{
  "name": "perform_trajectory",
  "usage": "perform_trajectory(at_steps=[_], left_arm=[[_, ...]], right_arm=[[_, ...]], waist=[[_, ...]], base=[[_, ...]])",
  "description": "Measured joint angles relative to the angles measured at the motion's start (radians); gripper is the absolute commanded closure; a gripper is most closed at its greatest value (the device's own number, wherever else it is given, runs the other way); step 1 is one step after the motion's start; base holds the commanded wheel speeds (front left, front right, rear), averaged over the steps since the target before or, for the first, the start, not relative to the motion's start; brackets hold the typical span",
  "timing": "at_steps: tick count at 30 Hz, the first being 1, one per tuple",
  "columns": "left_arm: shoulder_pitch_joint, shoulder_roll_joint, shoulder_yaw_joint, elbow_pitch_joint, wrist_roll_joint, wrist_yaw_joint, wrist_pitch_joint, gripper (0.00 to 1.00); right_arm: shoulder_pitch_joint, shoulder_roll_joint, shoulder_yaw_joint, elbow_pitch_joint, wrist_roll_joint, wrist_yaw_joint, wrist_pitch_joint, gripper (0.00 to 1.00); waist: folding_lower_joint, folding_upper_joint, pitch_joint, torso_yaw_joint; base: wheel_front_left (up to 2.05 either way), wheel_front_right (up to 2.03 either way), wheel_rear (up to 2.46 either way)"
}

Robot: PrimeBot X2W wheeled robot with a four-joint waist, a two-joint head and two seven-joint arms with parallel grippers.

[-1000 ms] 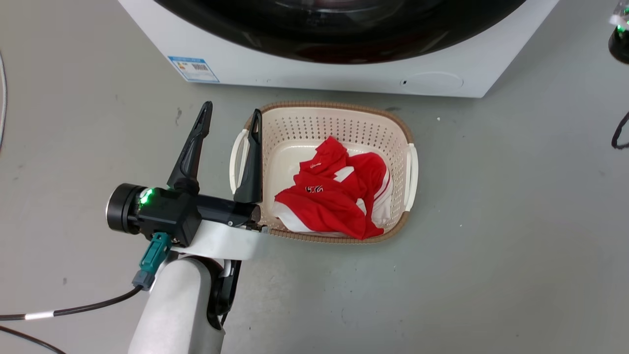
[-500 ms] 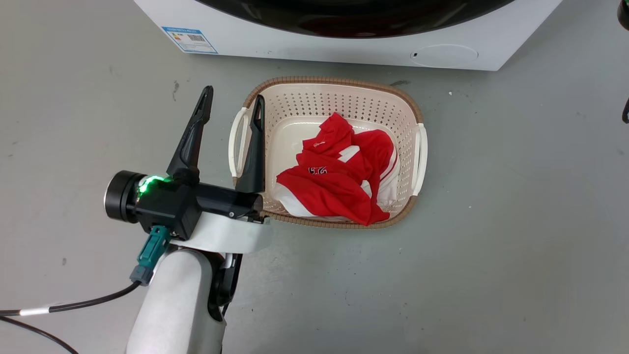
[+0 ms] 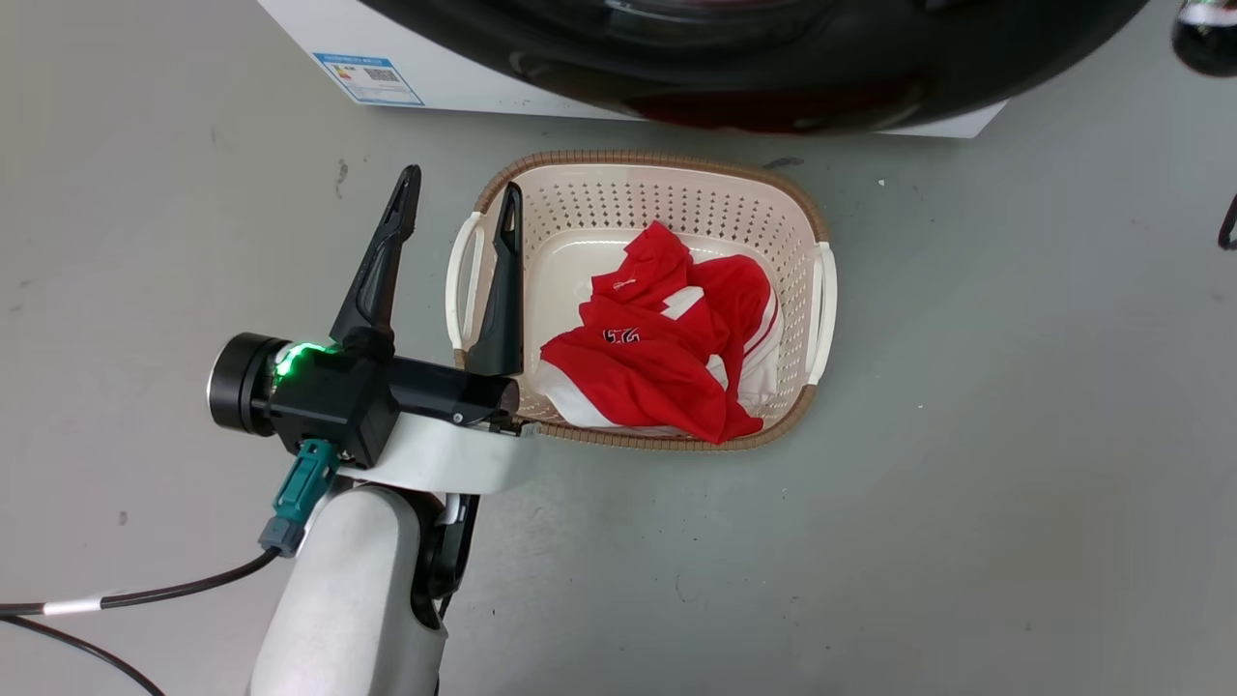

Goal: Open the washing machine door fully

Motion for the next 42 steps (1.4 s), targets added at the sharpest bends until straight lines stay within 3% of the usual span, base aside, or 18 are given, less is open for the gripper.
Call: perform_trajectory(at_steps=[15, 42], left_arm=[[0.029, 0.0, 0.004, 0.033, 0.008, 0.0, 0.0, 0.0], [0.172, 0.0, 0.035, 0.084, 0.021, 0.0, 0.0, 0.0]], right_arm=[[0.214, 0.014, 0.028, -0.16, 0.068, 0.0, 0.174, 1.0], [0.634, 0.168, 0.121, -0.435, 0.13, 0.0, 0.252, 1.0]], waist=[[0.0, 0.0, -0.095, -0.032], [-0.0002, 0.0, -0.346, -0.1]], base=[[0.0, 0.0, 0.0], [0.0, 0.0, 0.0]])
